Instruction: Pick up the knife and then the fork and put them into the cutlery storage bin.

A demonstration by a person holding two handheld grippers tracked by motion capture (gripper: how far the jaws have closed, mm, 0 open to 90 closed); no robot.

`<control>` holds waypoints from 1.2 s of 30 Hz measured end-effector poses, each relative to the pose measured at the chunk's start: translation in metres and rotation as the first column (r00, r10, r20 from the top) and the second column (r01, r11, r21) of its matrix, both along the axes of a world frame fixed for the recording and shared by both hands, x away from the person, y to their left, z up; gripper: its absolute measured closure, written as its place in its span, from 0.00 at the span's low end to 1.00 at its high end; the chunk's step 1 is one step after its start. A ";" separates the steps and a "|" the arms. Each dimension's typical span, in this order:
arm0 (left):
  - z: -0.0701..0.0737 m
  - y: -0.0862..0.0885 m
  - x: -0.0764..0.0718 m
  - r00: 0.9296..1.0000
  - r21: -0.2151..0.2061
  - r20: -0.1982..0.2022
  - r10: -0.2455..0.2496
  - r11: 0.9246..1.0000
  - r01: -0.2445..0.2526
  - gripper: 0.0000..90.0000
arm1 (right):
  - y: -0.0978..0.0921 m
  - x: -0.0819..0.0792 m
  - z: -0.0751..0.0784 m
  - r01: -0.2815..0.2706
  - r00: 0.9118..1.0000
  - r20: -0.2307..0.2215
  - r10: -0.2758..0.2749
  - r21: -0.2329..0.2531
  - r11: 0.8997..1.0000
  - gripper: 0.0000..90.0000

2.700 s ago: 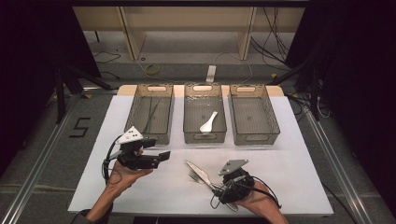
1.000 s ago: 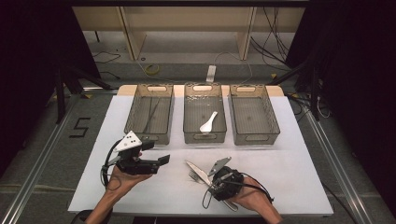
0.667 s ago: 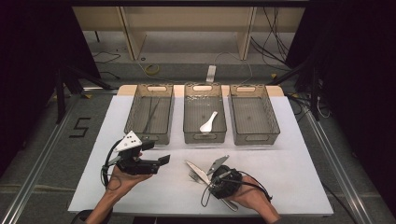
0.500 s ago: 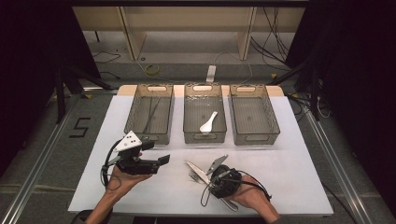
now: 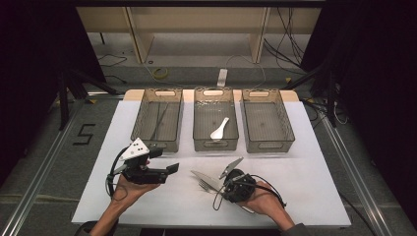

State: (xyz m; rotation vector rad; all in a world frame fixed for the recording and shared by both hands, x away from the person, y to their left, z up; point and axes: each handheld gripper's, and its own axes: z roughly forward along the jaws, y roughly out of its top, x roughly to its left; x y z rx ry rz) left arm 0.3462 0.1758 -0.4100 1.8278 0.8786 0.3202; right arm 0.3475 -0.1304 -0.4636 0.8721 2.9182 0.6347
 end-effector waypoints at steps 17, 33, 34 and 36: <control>0.002 0.003 0.000 1.000 -0.021 0.007 0.015 1.000 -0.015 0.19 | -0.009 0.006 0.004 0.022 1.000 0.001 -0.022 0.058 0.998 0.90; 0.003 0.007 0.000 0.999 -0.054 0.018 0.035 0.998 -0.034 0.19 | -0.041 0.020 0.030 0.110 0.991 0.057 -0.121 0.165 0.980 0.90; 0.003 0.007 0.000 0.999 -0.058 0.019 0.039 0.998 -0.038 0.19 | -0.043 0.022 0.031 0.121 0.990 0.057 -0.132 0.170 0.978 0.90; 0.003 0.007 0.000 0.999 -0.067 0.022 0.045 0.997 -0.043 0.19 | -0.047 0.026 0.034 0.128 0.987 0.069 -0.143 0.178 0.976 0.90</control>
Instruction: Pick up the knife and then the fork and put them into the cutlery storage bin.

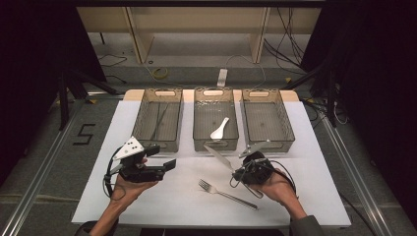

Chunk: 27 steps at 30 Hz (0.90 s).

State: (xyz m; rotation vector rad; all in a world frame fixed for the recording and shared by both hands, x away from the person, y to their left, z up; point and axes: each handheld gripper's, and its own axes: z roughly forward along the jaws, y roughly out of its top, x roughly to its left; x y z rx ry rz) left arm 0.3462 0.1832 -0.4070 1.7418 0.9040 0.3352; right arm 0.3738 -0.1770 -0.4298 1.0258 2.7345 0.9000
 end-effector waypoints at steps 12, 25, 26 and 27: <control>0.000 0.003 0.001 1.000 -0.005 0.007 0.024 1.000 -0.024 0.19 | -0.011 0.017 0.016 0.048 0.998 0.036 -0.049 0.033 0.998 0.90; 0.000 0.003 0.001 1.000 -0.005 0.010 0.025 1.000 -0.025 0.19 | -0.023 0.046 0.040 0.116 0.989 0.089 -0.121 0.057 0.992 0.90; 0.000 0.003 0.001 1.000 -0.005 0.010 0.024 1.000 -0.024 0.19 | -0.023 0.049 0.042 0.122 0.988 0.092 -0.127 0.058 0.991 0.90; 0.000 0.003 0.000 1.000 -0.006 0.012 0.024 1.000 -0.024 0.19 | -0.024 0.051 0.044 0.128 0.987 0.093 -0.133 0.060 0.990 0.90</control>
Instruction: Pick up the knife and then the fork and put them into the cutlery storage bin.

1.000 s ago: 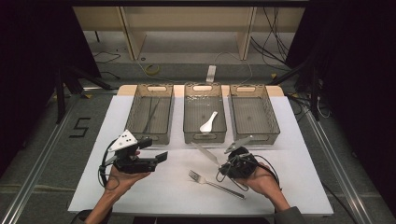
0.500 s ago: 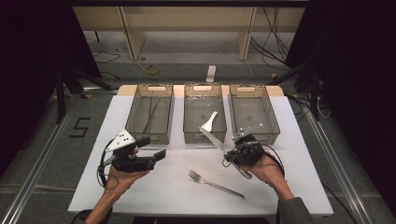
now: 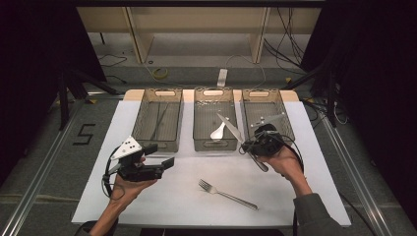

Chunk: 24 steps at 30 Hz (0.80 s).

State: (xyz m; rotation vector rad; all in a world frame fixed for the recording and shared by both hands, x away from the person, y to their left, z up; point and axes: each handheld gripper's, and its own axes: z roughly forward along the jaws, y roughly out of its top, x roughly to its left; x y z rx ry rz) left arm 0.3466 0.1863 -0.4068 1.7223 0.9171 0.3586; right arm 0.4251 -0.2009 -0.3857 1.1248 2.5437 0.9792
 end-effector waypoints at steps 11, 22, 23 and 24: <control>0.001 0.002 0.000 1.000 -0.006 0.006 0.011 1.000 -0.011 0.18 | -0.009 0.028 0.012 0.066 0.998 0.011 -0.067 0.022 0.998 0.90; 0.001 0.004 0.001 1.000 -0.016 0.010 0.020 1.000 -0.020 0.18 | -0.017 0.051 0.024 0.128 0.991 0.020 -0.129 0.025 0.991 0.90; 0.001 0.004 0.001 1.000 -0.017 0.010 0.020 1.000 -0.020 0.18 | -0.018 0.053 0.024 0.135 0.991 0.022 -0.135 0.025 0.991 0.90; 0.001 0.004 0.001 1.000 -0.014 0.010 0.019 1.000 -0.019 0.18 | -0.018 0.055 0.025 0.143 0.989 0.020 -0.144 0.025 0.989 0.90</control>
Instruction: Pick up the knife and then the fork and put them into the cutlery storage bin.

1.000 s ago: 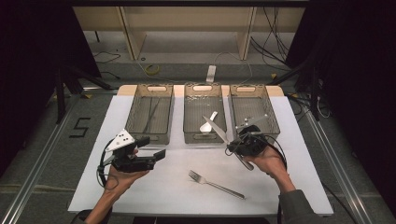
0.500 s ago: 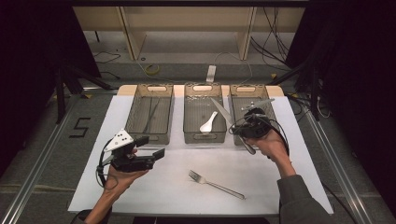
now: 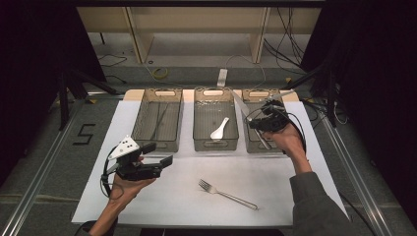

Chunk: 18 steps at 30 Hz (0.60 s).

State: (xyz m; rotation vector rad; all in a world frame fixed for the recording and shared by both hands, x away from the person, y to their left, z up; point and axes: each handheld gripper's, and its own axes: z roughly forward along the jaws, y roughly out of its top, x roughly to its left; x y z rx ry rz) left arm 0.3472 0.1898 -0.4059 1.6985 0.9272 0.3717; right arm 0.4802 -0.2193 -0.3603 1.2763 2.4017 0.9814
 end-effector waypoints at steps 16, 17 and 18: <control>0.000 -0.001 0.000 1.000 0.000 0.003 -0.001 1.000 0.001 0.18 | -0.015 0.030 0.000 0.110 0.994 -0.023 -0.110 0.012 0.994 0.90; 0.000 -0.001 0.000 1.000 -0.003 0.002 -0.002 1.000 0.002 0.18 | -0.015 0.032 0.000 0.118 0.993 -0.025 -0.118 0.011 0.993 0.90; 0.000 -0.001 0.001 1.000 -0.002 0.001 -0.003 1.000 0.003 0.18 | -0.016 0.034 -0.001 0.123 0.992 -0.025 -0.123 0.011 0.992 0.90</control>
